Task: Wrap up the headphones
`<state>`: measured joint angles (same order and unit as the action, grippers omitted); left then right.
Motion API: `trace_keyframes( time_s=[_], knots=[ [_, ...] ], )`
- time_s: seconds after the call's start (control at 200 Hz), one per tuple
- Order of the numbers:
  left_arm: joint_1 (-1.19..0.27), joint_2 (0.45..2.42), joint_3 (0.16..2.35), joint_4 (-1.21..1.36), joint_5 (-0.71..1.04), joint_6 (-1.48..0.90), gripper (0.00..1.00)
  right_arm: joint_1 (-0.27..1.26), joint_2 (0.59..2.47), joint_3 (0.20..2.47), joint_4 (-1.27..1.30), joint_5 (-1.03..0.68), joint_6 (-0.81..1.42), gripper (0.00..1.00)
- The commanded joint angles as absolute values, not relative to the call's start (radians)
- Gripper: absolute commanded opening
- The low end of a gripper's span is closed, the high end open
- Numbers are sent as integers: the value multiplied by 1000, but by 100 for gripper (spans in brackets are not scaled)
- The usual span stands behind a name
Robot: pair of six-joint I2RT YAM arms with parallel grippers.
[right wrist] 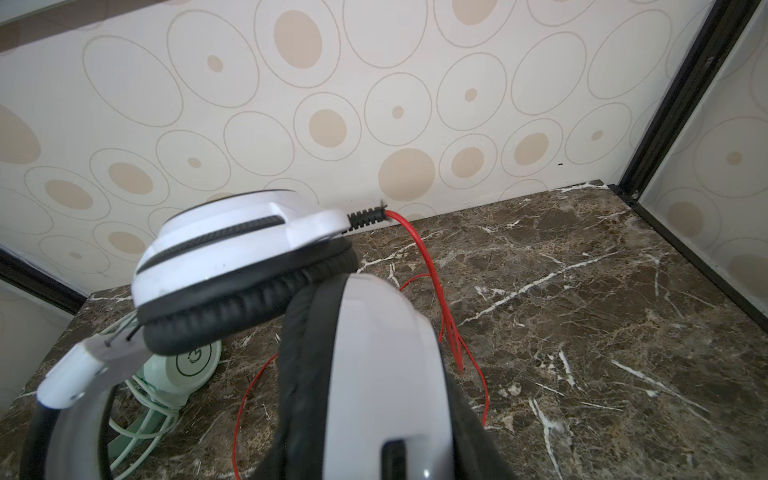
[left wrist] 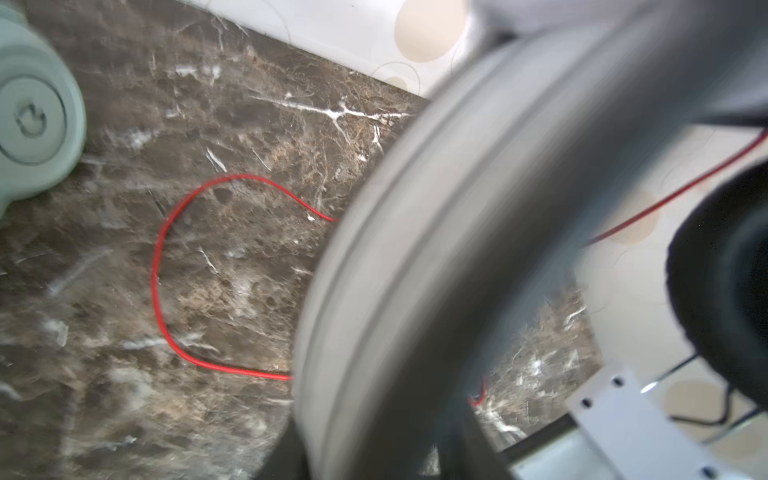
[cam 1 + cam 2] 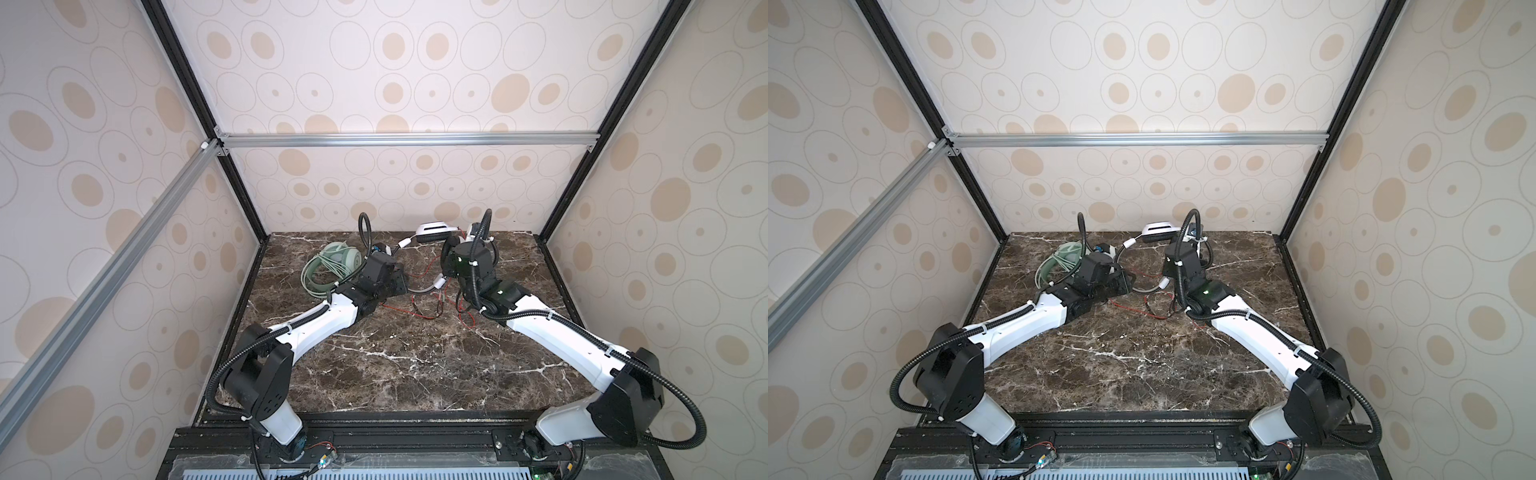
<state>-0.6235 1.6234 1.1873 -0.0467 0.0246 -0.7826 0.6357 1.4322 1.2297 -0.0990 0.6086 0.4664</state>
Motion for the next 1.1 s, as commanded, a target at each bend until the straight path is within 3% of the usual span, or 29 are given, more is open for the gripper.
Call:
trace_keyframes(
  time_s=[0.0,0.06,0.13,0.26,0.315,0.52,0.69,0.845,0.96,1.095],
  knots=[
    [-614,1621,1193,-31,39,-773,17,649,1395,1235,9,631,502,9],
    [-614,1624,1193,-28,49,-766,0,649,1393,1234,15,620,490,9],
    [-614,1626,1195,-21,57,-751,0,648,1386,1232,24,581,464,14],
    [-610,1607,1181,-5,59,-714,0,638,1336,1229,-7,373,280,65],
    [-605,1599,1186,-11,52,-695,0,614,1298,1236,-75,285,225,77],
    [-570,1585,1195,-19,52,-663,0,363,1066,1183,-296,-49,262,79],
    [-561,1587,1242,-101,-31,-656,0,202,928,1118,-414,-90,250,81],
    [-561,1615,1364,-281,-94,-656,0,112,922,1058,-485,-205,257,82],
    [-559,1609,1417,-398,-105,-711,0,35,942,957,-435,-382,343,82],
    [-561,1604,1514,-595,-139,-760,0,25,977,773,-189,-621,504,82]
  ],
)
